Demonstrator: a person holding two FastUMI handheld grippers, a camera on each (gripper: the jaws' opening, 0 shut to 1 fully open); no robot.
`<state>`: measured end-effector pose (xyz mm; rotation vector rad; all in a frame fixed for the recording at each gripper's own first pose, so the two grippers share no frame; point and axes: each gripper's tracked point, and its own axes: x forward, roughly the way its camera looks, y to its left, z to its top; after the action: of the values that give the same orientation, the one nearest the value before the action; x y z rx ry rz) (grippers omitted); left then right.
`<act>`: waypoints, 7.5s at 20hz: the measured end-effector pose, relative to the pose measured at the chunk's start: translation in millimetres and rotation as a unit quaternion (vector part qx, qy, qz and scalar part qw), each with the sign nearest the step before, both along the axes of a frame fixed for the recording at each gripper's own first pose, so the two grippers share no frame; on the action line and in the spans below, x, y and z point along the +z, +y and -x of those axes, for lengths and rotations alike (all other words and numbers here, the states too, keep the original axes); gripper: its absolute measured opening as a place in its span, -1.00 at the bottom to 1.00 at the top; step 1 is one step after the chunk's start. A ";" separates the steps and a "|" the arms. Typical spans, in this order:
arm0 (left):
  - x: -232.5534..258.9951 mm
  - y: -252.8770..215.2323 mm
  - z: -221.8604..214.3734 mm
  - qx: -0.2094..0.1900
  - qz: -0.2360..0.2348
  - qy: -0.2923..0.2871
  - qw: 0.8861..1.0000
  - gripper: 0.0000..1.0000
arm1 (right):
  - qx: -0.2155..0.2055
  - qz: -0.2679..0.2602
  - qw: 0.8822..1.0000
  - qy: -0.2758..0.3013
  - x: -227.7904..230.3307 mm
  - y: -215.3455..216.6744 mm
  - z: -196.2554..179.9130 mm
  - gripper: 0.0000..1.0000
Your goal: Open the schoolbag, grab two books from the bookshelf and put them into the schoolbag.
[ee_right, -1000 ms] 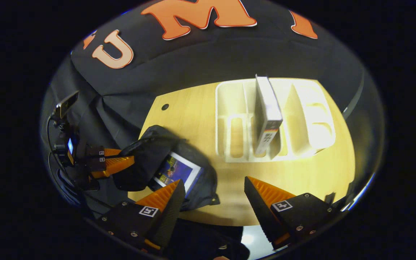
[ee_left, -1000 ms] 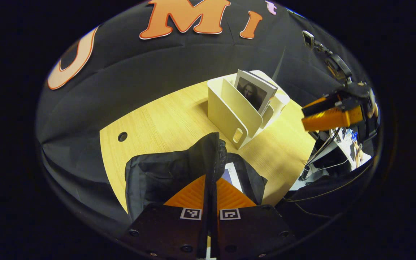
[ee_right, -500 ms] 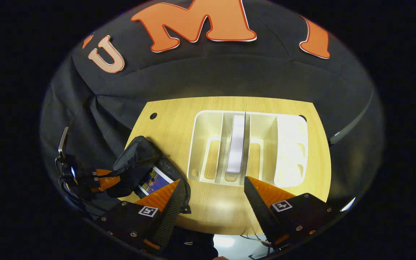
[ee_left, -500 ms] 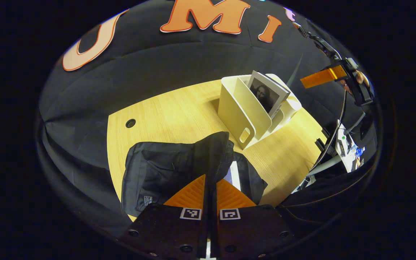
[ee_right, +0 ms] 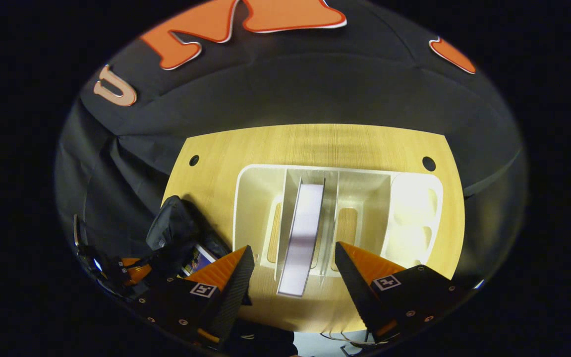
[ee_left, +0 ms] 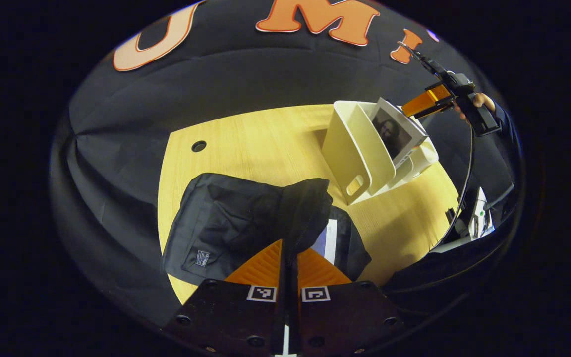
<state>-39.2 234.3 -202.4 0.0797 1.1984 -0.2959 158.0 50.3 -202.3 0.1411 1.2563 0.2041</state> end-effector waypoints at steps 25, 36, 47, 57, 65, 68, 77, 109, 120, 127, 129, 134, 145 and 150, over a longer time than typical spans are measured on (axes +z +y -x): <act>-8.1 -19.7 -7.0 0.013 -0.008 0.012 1.000 -0.91 | -0.060 0.029 0.998 0.014 -9.3 -29.2 9.8 -0.31; -4.6 -8.8 -0.7 -0.067 0.033 -0.023 0.997 -0.92 | -0.151 0.035 0.988 -0.017 49.0 -19.4 103.7 -0.33; 4.4 -5.3 6.7 -0.142 0.046 -0.038 0.988 -0.91 | -0.235 -0.034 0.971 -0.024 60.6 29.5 210.3 -0.33; 17.9 -0.9 3.1 -0.188 0.052 -0.057 0.979 -0.92 | -0.261 -0.142 0.954 -0.042 38.5 110.2 245.4 -0.34; 38.1 3.6 -6.2 -0.204 0.058 -0.079 0.974 -0.92 | -0.285 -0.248 0.925 -0.043 -10.2 196.1 219.4 -0.36; 41.4 0.2 -4.3 -0.213 0.066 -0.082 0.971 -0.92 | -0.289 -0.283 0.914 -0.047 -22.3 221.1 202.8 -0.37; 48.1 -13.8 1.3 -0.230 0.093 -0.084 0.965 -0.92 | -0.267 -0.343 0.899 -0.044 -64.0 291.1 171.1 -0.37; 25.8 -44.3 25.4 -0.194 0.127 -0.075 0.970 -0.35 | -0.255 -0.146 0.939 -0.178 38.3 164.4 184.6 0.90; 44.6 -129.7 9.5 -0.054 0.082 -0.120 0.988 0.94 | -0.181 -0.072 0.942 -0.274 96.8 18.7 178.9 0.92; 98.8 -208.4 -5.3 0.038 0.088 -0.231 0.968 0.93 | -0.116 -0.017 0.930 -0.347 132.8 -51.3 171.2 0.92; 117.4 -224.4 -15.4 0.054 0.089 -0.261 0.960 0.96 | -0.106 -0.001 0.924 -0.367 143.9 -63.9 167.1 0.92; 153.3 -236.5 -38.5 0.034 0.074 -0.323 0.943 0.95 | -0.088 0.023 0.910 -0.403 163.3 -70.7 156.0 0.91; 165.4 -279.0 -84.0 0.001 0.121 -0.331 0.936 0.96 | -0.114 0.007 0.904 -0.412 185.6 -73.4 112.9 0.92; 168.7 -267.0 -88.6 0.030 0.107 -0.368 0.923 0.96 | -0.111 0.050 0.890 -0.440 198.3 -86.4 117.3 0.92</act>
<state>49.4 -32.7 -33.8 -0.0375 0.4141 -0.3039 40.7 -36.1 -4.0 0.0846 0.3338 -0.0096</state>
